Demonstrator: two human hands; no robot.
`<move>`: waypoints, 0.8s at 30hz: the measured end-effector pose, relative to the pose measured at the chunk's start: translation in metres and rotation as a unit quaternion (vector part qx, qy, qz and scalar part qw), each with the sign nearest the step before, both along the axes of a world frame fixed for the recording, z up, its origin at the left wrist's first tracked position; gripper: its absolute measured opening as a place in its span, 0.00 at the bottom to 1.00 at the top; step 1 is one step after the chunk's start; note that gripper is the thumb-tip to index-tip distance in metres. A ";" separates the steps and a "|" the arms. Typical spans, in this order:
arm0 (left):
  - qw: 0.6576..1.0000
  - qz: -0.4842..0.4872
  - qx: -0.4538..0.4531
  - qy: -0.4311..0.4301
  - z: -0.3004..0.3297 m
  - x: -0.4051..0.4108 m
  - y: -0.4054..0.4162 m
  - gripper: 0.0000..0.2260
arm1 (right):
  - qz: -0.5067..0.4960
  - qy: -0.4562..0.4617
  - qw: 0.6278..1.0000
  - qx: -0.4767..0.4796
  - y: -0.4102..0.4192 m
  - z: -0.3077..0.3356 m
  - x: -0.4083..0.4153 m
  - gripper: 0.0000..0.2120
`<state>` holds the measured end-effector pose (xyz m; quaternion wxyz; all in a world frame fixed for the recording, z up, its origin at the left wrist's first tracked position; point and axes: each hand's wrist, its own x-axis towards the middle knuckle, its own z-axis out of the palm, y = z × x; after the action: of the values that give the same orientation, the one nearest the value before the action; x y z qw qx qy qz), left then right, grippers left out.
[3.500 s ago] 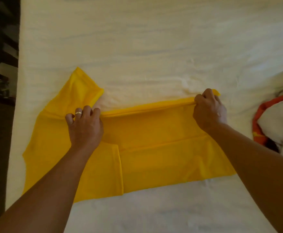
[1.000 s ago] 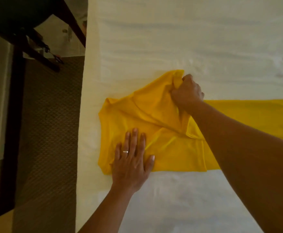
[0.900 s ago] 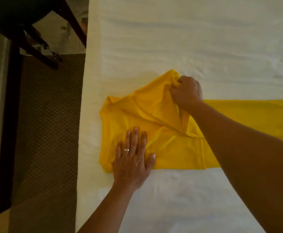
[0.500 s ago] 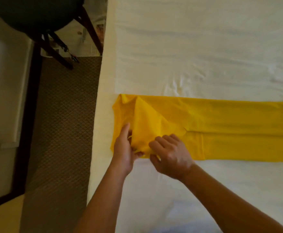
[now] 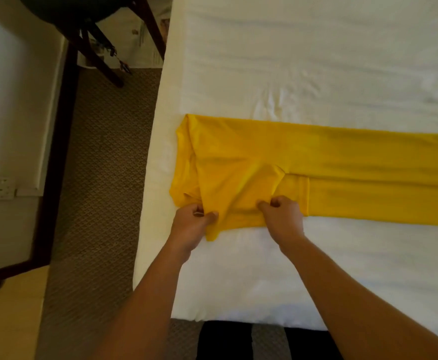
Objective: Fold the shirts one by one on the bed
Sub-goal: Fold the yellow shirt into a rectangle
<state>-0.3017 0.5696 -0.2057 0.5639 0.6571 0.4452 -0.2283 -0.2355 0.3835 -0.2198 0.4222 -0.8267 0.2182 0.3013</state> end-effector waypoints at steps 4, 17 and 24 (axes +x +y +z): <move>0.991 0.126 -0.046 0.003 -0.001 -0.006 -0.001 0.03 | -0.102 0.000 0.990 0.098 -0.013 0.006 0.001 0.11; 0.991 -0.072 0.105 0.042 -0.014 -0.031 -0.003 0.07 | 0.132 0.021 0.983 -0.124 -0.033 0.002 -0.015 0.15; 0.935 -0.102 0.340 -0.020 0.008 0.024 0.008 0.08 | 0.196 -0.244 0.940 -0.137 -0.012 -0.006 0.020 0.07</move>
<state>-0.2776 0.5777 -0.1982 0.2893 0.8560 0.4152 -0.1060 -0.2156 0.3713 -0.2261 0.2776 -0.9512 -0.0186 0.1338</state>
